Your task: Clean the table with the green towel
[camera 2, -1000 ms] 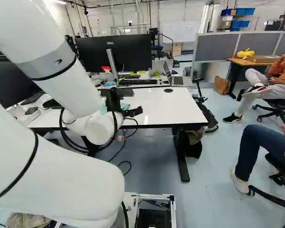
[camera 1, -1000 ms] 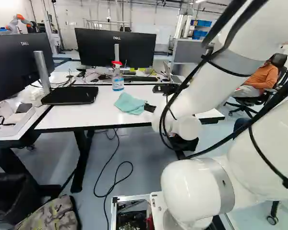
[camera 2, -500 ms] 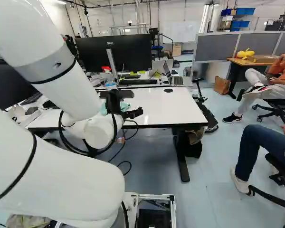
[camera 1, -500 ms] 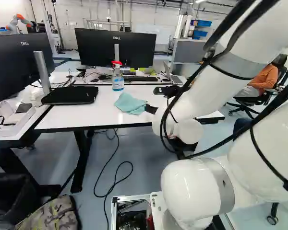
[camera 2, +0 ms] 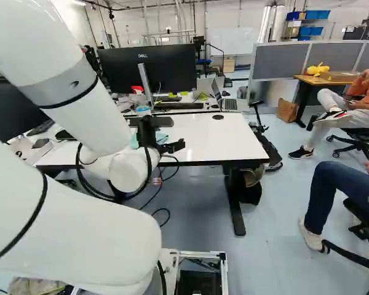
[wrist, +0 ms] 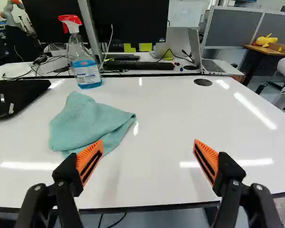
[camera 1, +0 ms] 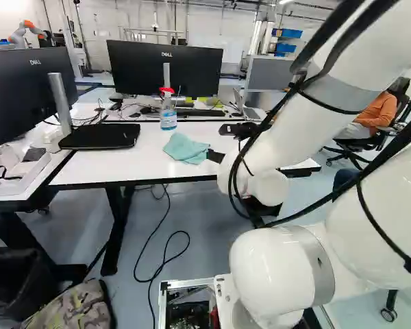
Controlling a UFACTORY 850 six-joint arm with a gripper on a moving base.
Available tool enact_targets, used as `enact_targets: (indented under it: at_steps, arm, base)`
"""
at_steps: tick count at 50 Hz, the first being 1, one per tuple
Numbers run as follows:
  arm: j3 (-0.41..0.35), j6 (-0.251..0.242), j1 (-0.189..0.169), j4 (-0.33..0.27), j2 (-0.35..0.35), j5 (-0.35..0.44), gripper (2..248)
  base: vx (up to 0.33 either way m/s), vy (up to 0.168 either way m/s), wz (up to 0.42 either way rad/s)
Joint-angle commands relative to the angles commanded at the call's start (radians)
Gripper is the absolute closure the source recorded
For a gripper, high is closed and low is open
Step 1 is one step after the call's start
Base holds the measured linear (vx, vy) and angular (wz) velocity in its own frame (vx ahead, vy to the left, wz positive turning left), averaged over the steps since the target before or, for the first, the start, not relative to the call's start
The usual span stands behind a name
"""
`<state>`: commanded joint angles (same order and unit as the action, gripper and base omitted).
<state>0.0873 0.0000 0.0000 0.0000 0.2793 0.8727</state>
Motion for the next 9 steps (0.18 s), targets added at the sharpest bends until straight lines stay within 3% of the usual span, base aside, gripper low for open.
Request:
enact_targets:
  at_steps: [9]
  arm:
    - [0.000,0.000,0.000,0.000,0.000,0.000,3]
  base:
    - [0.000,0.000,0.000]
